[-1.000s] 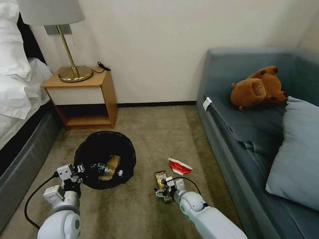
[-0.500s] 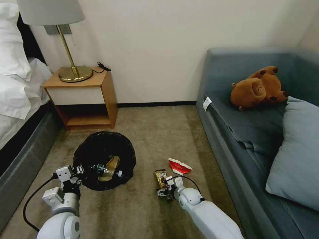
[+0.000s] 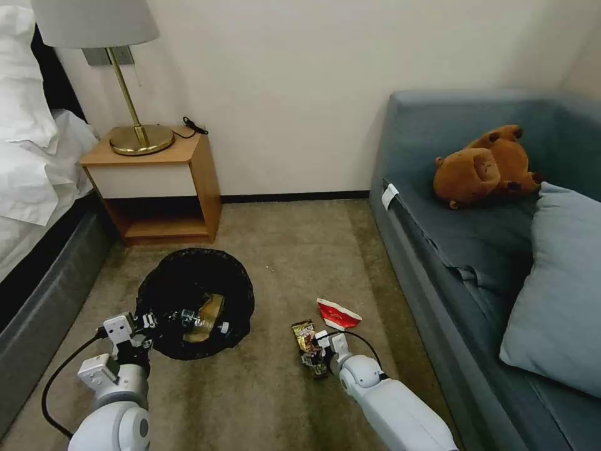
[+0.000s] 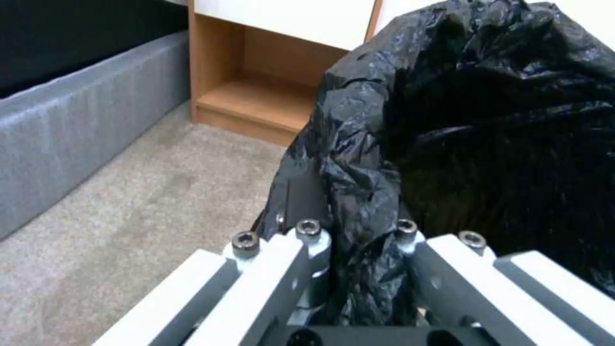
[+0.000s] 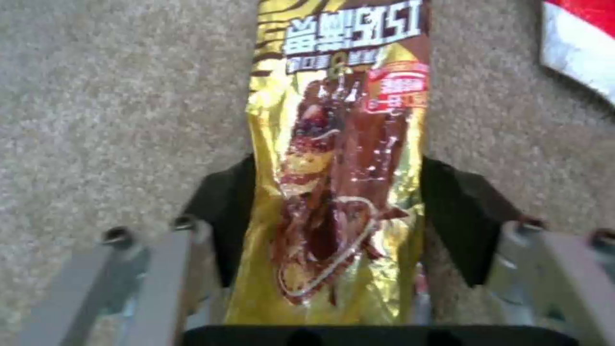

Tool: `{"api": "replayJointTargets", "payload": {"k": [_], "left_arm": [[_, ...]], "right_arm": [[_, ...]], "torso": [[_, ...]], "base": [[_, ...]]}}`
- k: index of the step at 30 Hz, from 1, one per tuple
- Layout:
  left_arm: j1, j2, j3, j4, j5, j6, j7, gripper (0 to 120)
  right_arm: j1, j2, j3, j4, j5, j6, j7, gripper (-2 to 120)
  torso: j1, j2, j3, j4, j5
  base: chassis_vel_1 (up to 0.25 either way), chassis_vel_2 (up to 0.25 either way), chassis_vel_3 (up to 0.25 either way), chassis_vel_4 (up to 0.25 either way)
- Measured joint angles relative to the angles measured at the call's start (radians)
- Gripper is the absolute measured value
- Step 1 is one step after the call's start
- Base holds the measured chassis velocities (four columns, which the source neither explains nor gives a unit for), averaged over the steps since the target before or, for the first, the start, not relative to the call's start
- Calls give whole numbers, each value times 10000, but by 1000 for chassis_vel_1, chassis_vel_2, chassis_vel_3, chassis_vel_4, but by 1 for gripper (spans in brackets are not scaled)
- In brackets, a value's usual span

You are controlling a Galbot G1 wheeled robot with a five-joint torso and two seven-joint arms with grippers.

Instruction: Pick up the trash bin, then pick up the garbage on the floor and place it into the trash bin.

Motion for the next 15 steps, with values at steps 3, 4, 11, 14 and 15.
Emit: {"api": "replayJointTargets", "payload": {"k": [3, 4, 11, 14, 15], "left_arm": [[-20, 31, -12, 31, -68, 0, -9, 3], [-23, 36, -14, 60, -79, 1, -9, 3], [-23, 54, -22, 130, -108, 0, -12, 3], [-109, 95, -1, 264, -142, -9, -6, 3], [-109, 95, -1, 264, -142, -9, -6, 3]], "right_arm": [[-32, -19, 44, 32, -114, 22, -29, 46], [-50, -15, 54, 52, -152, 35, -57, 41], [-150, -13, 213, 144, -480, 122, -94, 16], [-338, -73, 402, 433, -600, 128, -64, 6], [-338, -73, 402, 433, -600, 128, -64, 6]], "torso": [[0, 1, 0, 1, 1], [0, 0, 0, 2, 5], [0, 0, 1, 8, 9], [1, 0, 2, 6, 9], [1, 0, 2, 6, 9]], "base": [[0, 0, 0, 0], [0, 0, 0, 0], [0, 0, 0, 0], [0, 0, 0, 0], [0, 0, 0, 0]]}}
